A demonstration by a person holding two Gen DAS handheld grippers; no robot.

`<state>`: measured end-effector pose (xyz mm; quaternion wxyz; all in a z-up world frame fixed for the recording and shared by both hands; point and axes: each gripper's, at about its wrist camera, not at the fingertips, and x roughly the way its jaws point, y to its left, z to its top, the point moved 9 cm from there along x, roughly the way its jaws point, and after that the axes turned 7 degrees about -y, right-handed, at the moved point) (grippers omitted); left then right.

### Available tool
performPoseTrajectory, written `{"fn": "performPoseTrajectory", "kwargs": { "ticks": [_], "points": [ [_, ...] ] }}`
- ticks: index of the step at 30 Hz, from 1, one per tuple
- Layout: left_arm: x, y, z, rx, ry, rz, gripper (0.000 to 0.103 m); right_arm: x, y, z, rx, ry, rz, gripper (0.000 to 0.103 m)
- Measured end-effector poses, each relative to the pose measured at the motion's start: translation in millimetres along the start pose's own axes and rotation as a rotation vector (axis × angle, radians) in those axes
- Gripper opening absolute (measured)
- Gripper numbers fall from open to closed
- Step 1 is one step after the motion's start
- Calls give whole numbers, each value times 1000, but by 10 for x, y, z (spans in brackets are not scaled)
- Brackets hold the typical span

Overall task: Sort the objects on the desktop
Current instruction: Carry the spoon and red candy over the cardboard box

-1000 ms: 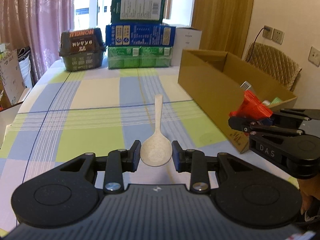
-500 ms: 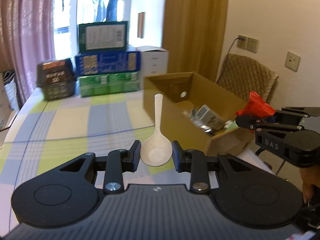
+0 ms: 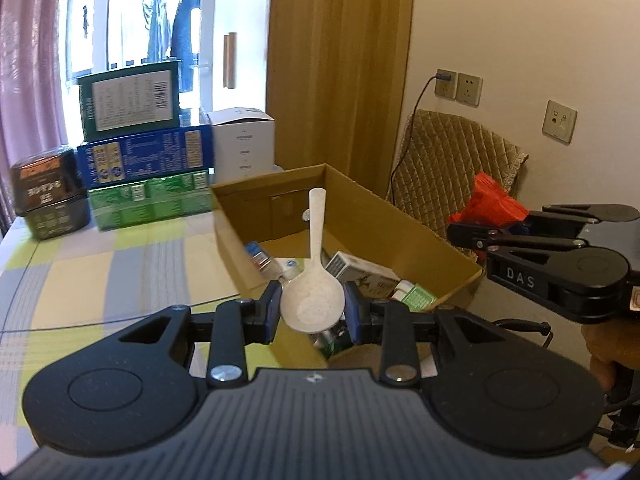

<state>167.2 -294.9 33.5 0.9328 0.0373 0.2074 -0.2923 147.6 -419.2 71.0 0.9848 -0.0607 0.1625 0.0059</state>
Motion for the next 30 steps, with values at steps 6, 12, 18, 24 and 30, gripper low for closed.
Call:
{"fn": "performPoseTrajectory", "kwargs": {
  "ticks": [6, 12, 18, 24, 30],
  "points": [
    [329, -96, 40, 13, 16, -14, 27, 183, -164, 16, 3, 15, 12, 14],
    [574, -93, 51, 20, 35, -22, 27, 360, -238, 21, 15, 32, 18, 14],
    [702, -33, 54, 6, 40, -19, 27, 462, -241, -2, 12, 45, 23, 14],
    [780, -5, 63, -6, 37, -20, 28, 506, -256, -12, 10, 50, 22, 14],
    [811, 25, 79, 8, 18, -7, 41, 541, -289, -33, 22, 60, 20, 14]
  ]
}}
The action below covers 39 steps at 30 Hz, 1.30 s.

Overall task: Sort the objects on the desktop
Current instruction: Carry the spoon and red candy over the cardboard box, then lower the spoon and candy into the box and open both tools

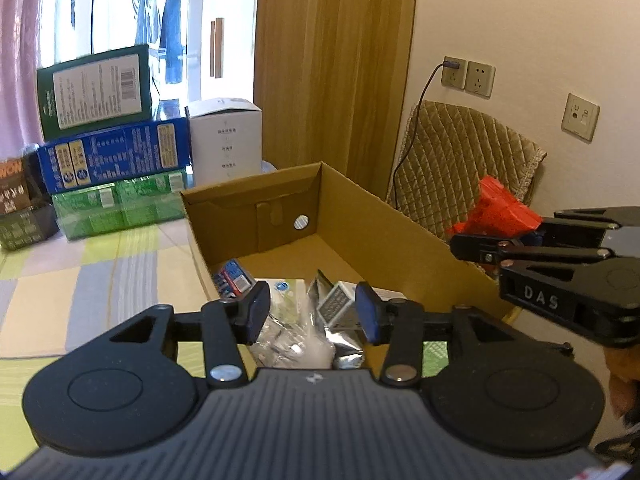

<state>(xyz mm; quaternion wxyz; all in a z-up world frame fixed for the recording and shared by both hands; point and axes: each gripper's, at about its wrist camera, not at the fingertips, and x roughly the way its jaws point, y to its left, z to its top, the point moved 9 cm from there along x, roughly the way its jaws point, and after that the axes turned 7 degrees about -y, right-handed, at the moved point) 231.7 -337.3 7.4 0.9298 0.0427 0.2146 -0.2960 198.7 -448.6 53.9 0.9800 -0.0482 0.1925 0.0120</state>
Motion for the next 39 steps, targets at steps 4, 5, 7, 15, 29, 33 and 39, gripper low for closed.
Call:
{"fn": "performPoseTrajectory", "kwargs": {
  "ticks": [4, 5, 7, 15, 29, 33, 39],
  "points": [
    [-79, 77, -58, 0, 1, 19, 41, 1, -10, -31, 8, 9, 6, 14],
    [-106, 97, -82, -1, 3, 23, 41, 6, -8, -39, 12, 13, 9, 14],
    [-150, 121, -119, -6, 9, 28, 41, 18, 11, -50, 24, 21, 16, 14],
    [-236, 206, -218, -30, 30, 35, 41, 44, 157, 1, 23, 28, 42, 14],
    [-325, 309, -225, -54, 22, 44, 44, 103, 341, 76, 23, 38, 69, 15],
    [-357, 377, -236, -70, 15, 59, 54, 175, 385, 91, 63, 46, 130, 17],
    [-446, 458, -298, -99, 16, 78, 68, 122, 216, 156, 161, 17, 115, 67]
  ]
}}
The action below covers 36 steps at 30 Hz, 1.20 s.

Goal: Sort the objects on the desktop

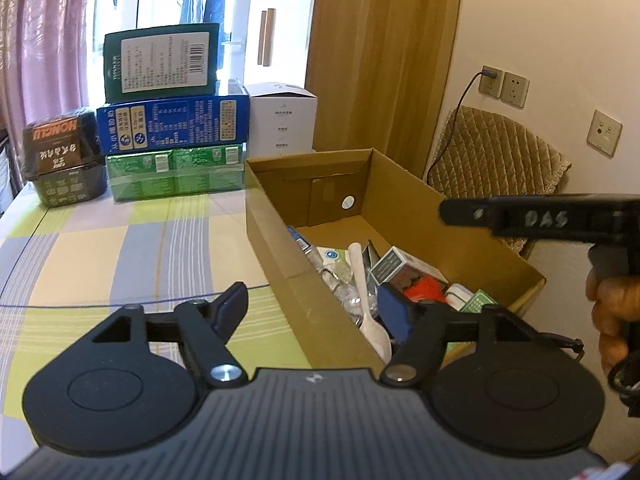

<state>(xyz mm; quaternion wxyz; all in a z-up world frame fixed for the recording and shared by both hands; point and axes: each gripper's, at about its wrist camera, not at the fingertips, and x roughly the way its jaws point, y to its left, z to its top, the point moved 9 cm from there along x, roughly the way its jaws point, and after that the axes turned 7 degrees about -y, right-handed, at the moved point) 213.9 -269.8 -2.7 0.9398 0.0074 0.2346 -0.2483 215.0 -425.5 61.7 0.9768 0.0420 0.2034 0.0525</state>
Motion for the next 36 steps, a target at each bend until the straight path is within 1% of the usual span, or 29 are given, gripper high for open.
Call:
{"fn": "performPoseTrajectory", "kwargs": {
  "ticks": [1, 3, 4, 5, 6, 7, 8, 12, 16, 20, 23, 27, 32, 36],
  "points": [
    [-13, 11, -16, -7, 5, 2, 70, -29, -15, 2, 5, 0, -2, 67],
    [-53, 23, -53, -28, 12, 8, 78, -109, -54, -10, 13, 1, -12, 69],
    [-83, 19, -68, -36, 10, 11, 85, -164, -77, -17, 19, 0, -15, 70],
    [-127, 7, -81, -41, 4, 14, 92, -220, -101, -28, 26, 0, -19, 73],
    [-168, -11, -91, -42, 0, 16, 95, -291, -132, -46, 37, 1, -25, 75],
    [-208, -30, -98, -42, -4, 19, 101, -351, -154, -61, 46, 3, -30, 77],
    [-251, -51, -104, -43, -7, 26, 102, -418, -175, -82, 55, 8, -35, 81],
    [-434, -154, -134, -56, -1, 31, 102, -712, -209, -151, 59, 35, -62, 94],
    [-628, -253, -160, -65, 10, 49, 102, -972, -171, -188, 39, 62, -87, 101],
    [-820, -342, -197, -103, 44, 50, 102, -1229, -111, -236, 21, 81, -106, 101],
    [-973, -402, -223, -102, 59, 68, 102, -1416, -63, -290, 23, 99, -108, 101],
    [-1174, -482, -233, -96, 59, 79, 102, -1655, -52, -364, 72, 106, -113, 101],
    [-1371, -568, -206, -109, 60, 56, 102, -1895, -28, -466, 147, 121, -109, 101],
    [-1489, -616, -182, -106, 55, 52, 102, -2047, 5, -417, 138, 111, -112, 101]
  ]
}}
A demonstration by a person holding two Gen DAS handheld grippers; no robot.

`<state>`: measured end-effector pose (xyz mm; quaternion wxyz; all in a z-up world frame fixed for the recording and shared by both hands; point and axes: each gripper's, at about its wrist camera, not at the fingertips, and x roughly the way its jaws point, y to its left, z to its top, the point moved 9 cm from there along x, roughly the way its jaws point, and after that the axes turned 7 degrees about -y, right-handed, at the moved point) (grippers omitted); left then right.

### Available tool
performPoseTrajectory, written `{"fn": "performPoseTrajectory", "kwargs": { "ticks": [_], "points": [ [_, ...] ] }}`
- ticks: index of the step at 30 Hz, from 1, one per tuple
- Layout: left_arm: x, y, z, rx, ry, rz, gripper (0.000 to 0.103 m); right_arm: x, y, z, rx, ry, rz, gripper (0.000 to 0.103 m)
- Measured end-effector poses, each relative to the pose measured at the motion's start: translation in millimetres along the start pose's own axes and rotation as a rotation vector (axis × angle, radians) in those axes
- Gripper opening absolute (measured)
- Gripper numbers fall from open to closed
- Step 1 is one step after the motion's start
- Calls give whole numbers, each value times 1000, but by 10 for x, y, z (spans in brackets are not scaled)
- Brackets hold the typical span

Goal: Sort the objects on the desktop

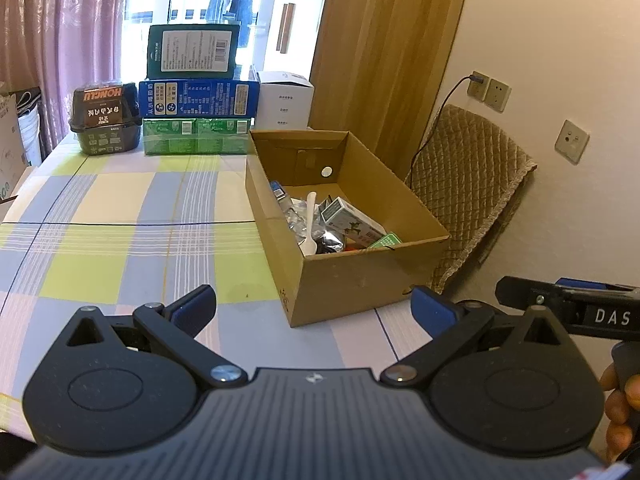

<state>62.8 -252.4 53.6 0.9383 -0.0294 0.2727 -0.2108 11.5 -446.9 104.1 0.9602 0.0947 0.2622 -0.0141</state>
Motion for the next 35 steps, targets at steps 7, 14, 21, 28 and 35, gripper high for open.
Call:
{"fn": "performPoseTrajectory", "kwargs": {
  "ticks": [7, 14, 21, 28, 35],
  "points": [
    [-98, -41, 14, 6, -13, 1, 102, -132, 61, 35, -17, -18, 4, 101],
    [-134, -73, 11, 14, -19, 5, 102, -170, 107, 21, -23, -15, 16, 101],
    [-114, -61, -22, 12, -11, 7, 102, -158, 124, -29, -21, -4, 24, 101],
    [-125, -55, -31, 11, -11, 8, 102, -144, 161, -49, -26, 0, 32, 101],
    [-139, -32, -45, 1, -21, 15, 102, -135, 167, -104, -27, 8, 29, 101]
  ]
}}
